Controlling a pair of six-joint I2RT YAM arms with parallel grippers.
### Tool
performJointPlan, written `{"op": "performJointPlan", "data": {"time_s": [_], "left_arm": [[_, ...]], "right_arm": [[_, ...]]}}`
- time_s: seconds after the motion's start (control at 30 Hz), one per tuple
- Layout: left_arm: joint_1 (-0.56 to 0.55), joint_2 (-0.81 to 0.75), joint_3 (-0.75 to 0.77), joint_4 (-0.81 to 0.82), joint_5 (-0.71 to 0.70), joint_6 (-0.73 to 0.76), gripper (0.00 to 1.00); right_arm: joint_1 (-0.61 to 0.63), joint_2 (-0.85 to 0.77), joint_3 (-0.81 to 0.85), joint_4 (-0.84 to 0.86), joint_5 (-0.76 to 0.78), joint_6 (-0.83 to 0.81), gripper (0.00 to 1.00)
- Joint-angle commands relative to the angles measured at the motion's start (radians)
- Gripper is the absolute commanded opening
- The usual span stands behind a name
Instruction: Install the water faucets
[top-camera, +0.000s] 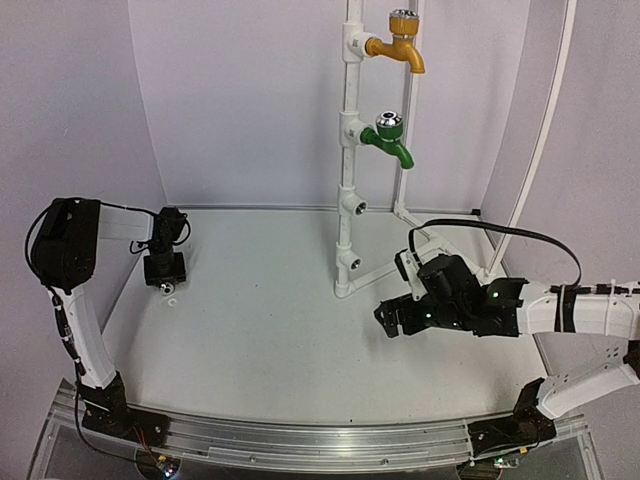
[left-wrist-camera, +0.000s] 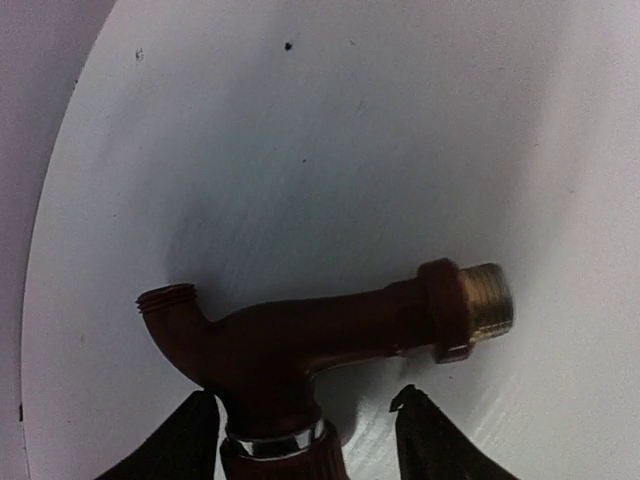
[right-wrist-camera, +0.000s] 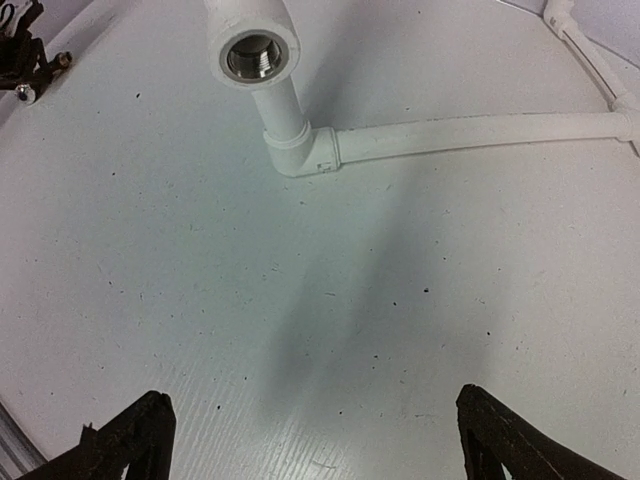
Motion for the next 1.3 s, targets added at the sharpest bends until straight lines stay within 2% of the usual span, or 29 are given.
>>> {"op": "performJointPlan", "data": {"time_s": [0.0,0.03,0.13,0.23,0.3,0.37,0.47,0.57,0.63,0.77,0.93,1.03,1.17,1.27], "left_arm": [[0.001,0.045,0.023,-0.023,0.009,-0.004,0.54],[0.001,0.048,0.016,-0.020,0.012,-0.005,0.51],[0.000,0.034,-0.014,-0.010,0.028,-0.008,0.34],[-0.006,-0.041,-0.052,0.010,0.115,-0.019,0.21],[-0.011,-0.125,-0.084,0.054,0.245,-0.041,0.17],[-0.014,-0.249,-0.147,0.144,0.496,-0.091,0.15],[-0.036,-0.420,-0.248,0.336,0.779,-0.235,0.13],[-0.095,-0.530,-0.314,0.509,0.924,-0.384,0.10],[-0.175,-0.566,-0.333,0.597,0.960,-0.470,0.05],[-0.323,-0.591,-0.322,0.673,1.042,-0.541,0.00],[-0.486,-0.663,-0.394,0.901,1.036,-0.691,0.00],[-0.582,-0.658,-0.420,1.085,1.051,-0.759,0.00],[-0.713,-0.579,-0.394,1.323,1.131,-0.769,0.00],[-0.790,-0.513,-0.363,1.484,1.209,-0.750,0.00]], "right_arm": [[0.000,-0.041,-0.016,0.020,0.018,0.003,0.98],[0.000,-0.043,-0.015,0.020,0.019,0.002,0.98],[0.001,-0.042,-0.013,0.020,0.025,0.006,0.98],[0.000,-0.036,-0.016,0.020,0.020,0.020,0.98],[0.000,-0.032,-0.016,0.020,0.013,0.026,0.98],[0.000,-0.027,-0.014,0.021,0.002,0.028,0.98],[0.001,-0.025,-0.006,0.034,-0.038,0.025,0.98],[0.001,-0.033,-0.011,0.085,-0.117,0.010,0.98],[0.002,-0.040,-0.030,0.147,-0.201,-0.009,0.98],[0.020,-0.065,-0.078,0.323,-0.348,-0.072,0.97],[0.086,-0.097,-0.131,0.590,-0.402,-0.234,0.95],[0.086,-0.062,-0.072,0.639,-0.478,-0.259,0.96],[0.087,0.004,0.021,0.660,-0.567,-0.194,0.97],[0.085,-0.005,0.016,0.731,-0.648,-0.159,0.98]]}}
